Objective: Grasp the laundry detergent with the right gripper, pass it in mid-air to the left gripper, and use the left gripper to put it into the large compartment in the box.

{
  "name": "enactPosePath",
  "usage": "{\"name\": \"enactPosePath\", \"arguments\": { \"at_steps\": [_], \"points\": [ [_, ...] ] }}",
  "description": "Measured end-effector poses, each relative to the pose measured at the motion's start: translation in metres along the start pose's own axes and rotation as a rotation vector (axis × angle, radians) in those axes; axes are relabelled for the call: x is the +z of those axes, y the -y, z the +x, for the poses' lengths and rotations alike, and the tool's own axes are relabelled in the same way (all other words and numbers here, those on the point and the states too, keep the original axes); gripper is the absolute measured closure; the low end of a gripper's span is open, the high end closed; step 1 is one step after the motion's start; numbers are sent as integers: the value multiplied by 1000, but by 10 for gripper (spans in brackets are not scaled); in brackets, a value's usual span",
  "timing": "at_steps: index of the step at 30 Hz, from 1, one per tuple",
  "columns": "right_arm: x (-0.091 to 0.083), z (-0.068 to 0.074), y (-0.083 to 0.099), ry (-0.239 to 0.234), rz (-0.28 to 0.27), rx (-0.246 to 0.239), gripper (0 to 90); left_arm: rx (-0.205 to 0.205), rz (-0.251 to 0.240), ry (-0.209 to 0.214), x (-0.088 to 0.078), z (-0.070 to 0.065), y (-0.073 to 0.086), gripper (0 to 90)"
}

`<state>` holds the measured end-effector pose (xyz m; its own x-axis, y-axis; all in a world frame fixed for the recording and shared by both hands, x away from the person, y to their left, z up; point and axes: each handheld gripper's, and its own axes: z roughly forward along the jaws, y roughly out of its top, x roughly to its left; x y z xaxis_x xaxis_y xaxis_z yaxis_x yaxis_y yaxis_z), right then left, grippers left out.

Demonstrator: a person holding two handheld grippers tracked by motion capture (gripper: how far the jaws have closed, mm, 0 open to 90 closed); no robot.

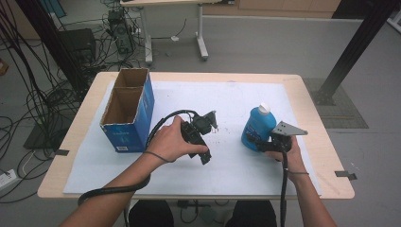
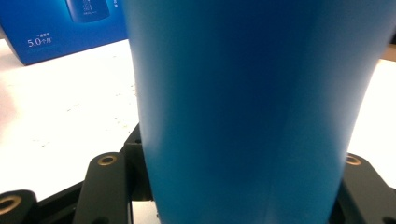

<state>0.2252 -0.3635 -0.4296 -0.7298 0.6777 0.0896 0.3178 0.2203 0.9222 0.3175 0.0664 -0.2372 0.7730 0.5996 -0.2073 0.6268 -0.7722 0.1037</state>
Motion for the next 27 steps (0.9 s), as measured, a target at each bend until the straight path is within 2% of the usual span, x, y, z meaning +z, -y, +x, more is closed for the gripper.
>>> {"name": "enactPosePath", "arguments": {
  "at_steps": [10,16,27],
  "points": [
    [0,-2,-2,-6,7,5,417,3,-3,-2,-7,2,2,90],
    [-3,-4,-5,-15,4,5,417,14,-12,-11,-17,4,4,86],
    [-7,-4,-12,-69,5,1,416,49,-46,-20,-39,-1,6,84]
  ]
}}
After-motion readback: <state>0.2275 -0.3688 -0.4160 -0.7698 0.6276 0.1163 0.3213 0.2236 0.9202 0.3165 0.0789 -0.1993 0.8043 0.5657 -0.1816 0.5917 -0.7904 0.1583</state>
